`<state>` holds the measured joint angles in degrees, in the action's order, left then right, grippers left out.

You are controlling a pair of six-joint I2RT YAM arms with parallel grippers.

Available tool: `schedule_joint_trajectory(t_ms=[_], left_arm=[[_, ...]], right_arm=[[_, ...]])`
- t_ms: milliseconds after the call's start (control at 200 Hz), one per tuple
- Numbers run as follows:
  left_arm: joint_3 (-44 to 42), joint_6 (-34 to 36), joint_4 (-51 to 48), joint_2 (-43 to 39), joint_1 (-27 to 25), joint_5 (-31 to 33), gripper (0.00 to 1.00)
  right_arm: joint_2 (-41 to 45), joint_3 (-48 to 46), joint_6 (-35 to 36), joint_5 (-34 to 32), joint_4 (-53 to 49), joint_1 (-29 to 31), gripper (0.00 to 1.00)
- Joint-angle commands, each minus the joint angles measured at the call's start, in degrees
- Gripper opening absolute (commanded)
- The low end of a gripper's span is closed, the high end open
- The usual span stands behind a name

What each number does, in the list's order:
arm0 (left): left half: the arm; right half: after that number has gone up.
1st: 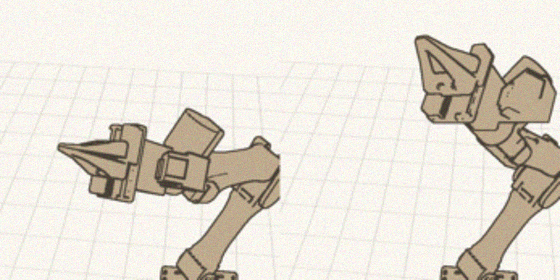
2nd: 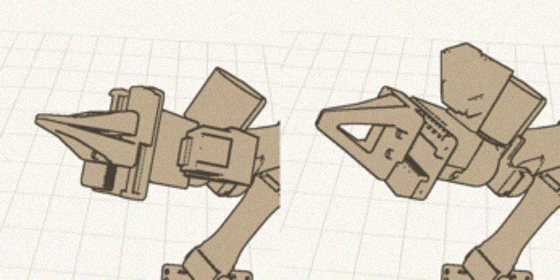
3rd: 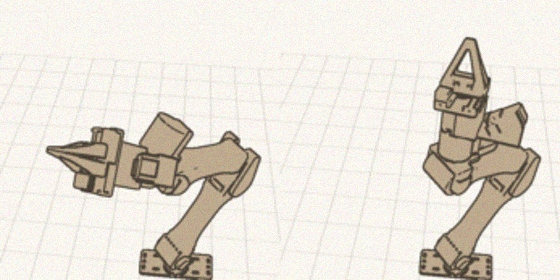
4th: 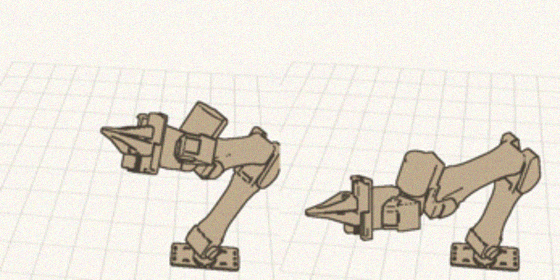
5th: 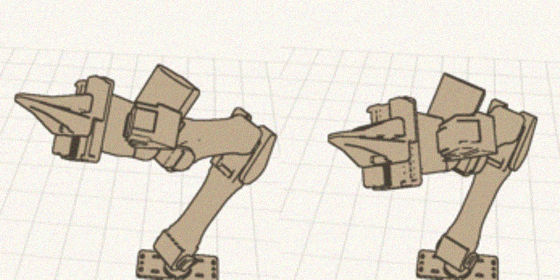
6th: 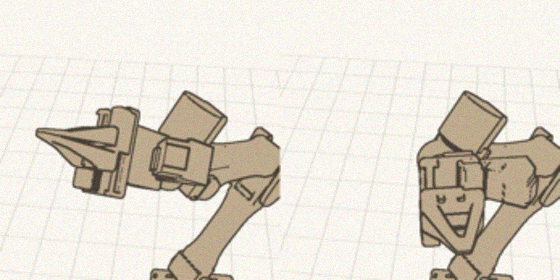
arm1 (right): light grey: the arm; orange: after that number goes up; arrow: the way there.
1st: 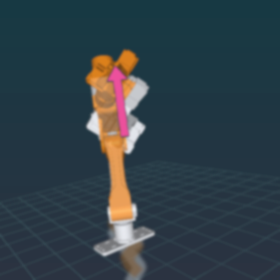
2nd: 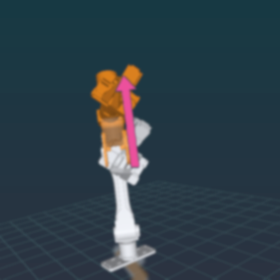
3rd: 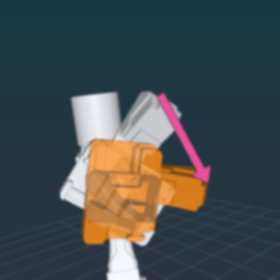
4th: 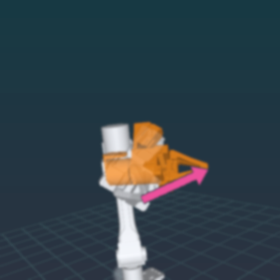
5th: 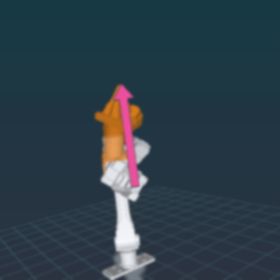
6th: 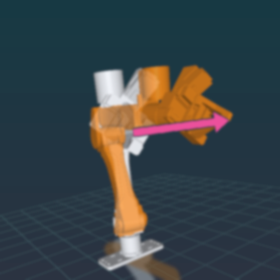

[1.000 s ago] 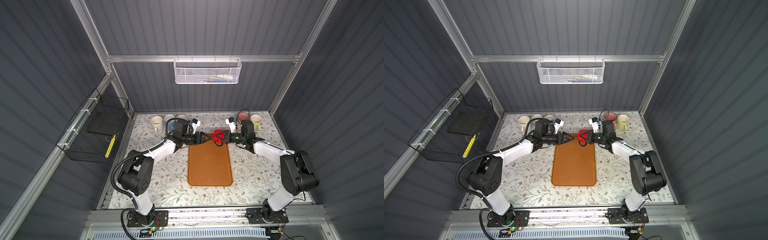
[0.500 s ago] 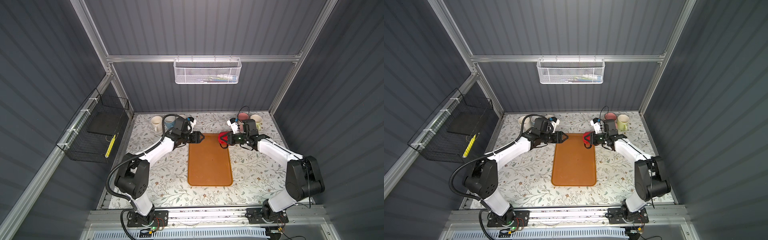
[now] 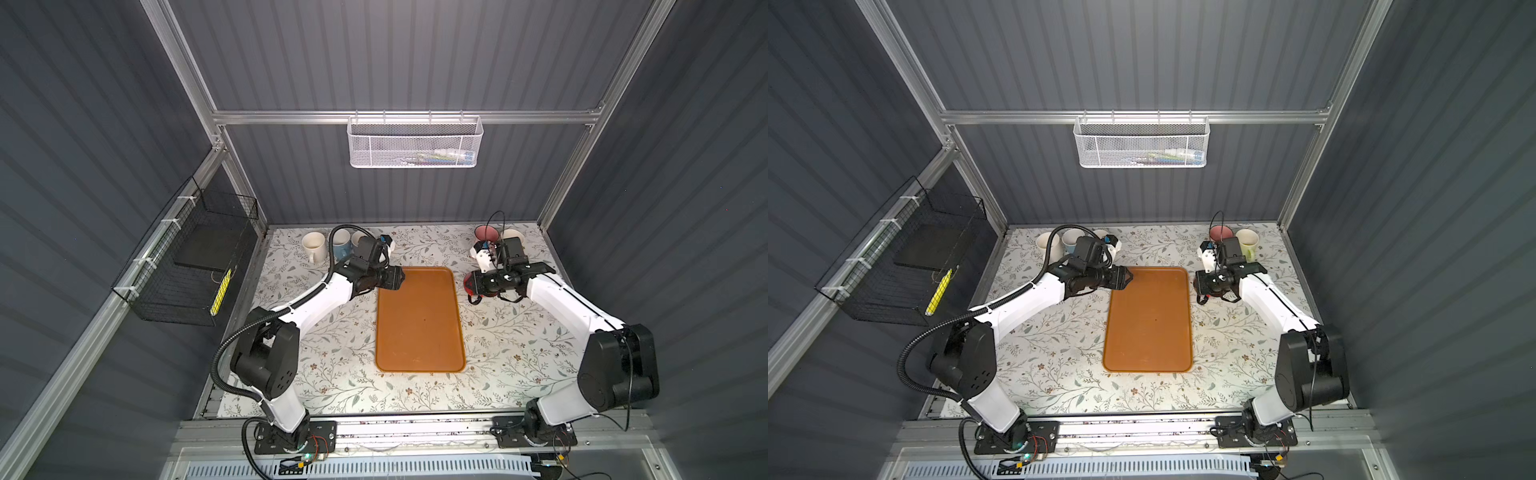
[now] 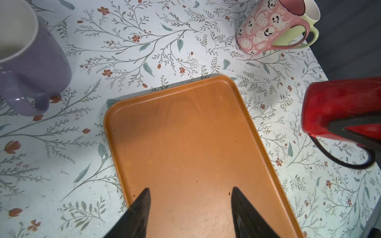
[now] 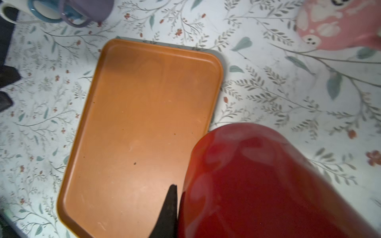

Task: Turn the mug right side up
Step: 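Carry the red mug with the right gripper toward the green mug while the left withdraws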

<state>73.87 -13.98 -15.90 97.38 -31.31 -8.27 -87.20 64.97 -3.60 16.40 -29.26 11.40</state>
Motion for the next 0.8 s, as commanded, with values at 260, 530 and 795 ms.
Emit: schedule_joint_trajectory(t_ms=[260, 530, 795], left_arm=[[-2.0, 4.4, -0.6, -5.6, -0.1, 9.7, 0.62], [-3.5, 5.7, 0.0, -7.1, -0.1, 12.4, 0.62], [-4.3, 6.5, 0.2, -7.7, 0.0, 14.2, 0.62]], right_arm=[[3.4, 3.0, 6.5, -19.0, -7.8, -5.2, 0.0], [0.7, 4.0, 9.6, -23.1, -6.9, -11.9, 0.0], [-8.5, 11.6, 19.3, -21.8, -5.1, -17.9, 0.0]])
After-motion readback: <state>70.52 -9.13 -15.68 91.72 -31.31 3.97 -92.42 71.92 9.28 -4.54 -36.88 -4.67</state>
